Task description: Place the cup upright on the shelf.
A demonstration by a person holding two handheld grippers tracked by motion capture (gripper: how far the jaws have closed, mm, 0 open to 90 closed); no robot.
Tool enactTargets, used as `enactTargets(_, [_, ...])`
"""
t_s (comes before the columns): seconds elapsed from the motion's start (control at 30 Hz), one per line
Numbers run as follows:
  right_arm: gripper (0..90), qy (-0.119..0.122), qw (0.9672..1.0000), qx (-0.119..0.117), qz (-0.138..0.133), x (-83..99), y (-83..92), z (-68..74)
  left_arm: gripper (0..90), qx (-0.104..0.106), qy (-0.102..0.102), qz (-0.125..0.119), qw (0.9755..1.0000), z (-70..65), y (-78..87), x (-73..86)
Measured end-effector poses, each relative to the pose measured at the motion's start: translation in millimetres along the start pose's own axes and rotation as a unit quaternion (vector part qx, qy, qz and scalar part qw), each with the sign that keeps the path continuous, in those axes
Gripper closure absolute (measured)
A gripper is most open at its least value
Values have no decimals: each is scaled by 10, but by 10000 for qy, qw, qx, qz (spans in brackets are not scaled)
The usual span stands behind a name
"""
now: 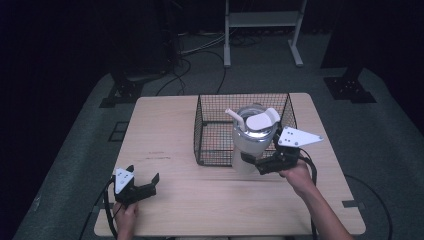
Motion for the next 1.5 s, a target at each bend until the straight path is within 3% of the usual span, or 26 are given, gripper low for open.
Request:
enactTargets(0.23, [83, -54, 10000, 27, -5, -184, -179, -206, 0, 8, 10, -12, 10000, 6, 1, 0])
enactTargets(0.53, [83, -115, 9999, 107, 62, -259, -426, -423, 0, 10, 42, -27, 10000, 10, -1, -2])
enactTargets(1.07, [82, -80, 9995, 134, 284, -230, -939, -693, 0, 28, 67, -21, 10000, 10, 7, -2])
enactTargets(1.5, [82, -73, 9986, 192, 490, -148, -1191, -843, 0, 30, 44, -33, 10000, 11, 8, -2])
Point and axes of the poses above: each handheld gripper's, and its own axes: y roughly backward along the jaws, x roughly out of its underside, z roughly to its left, the point moved 6 cm from there along -y, roughly forward along the jaws, and after that the axes turned 1 degree about x, right-handed, at the moved point
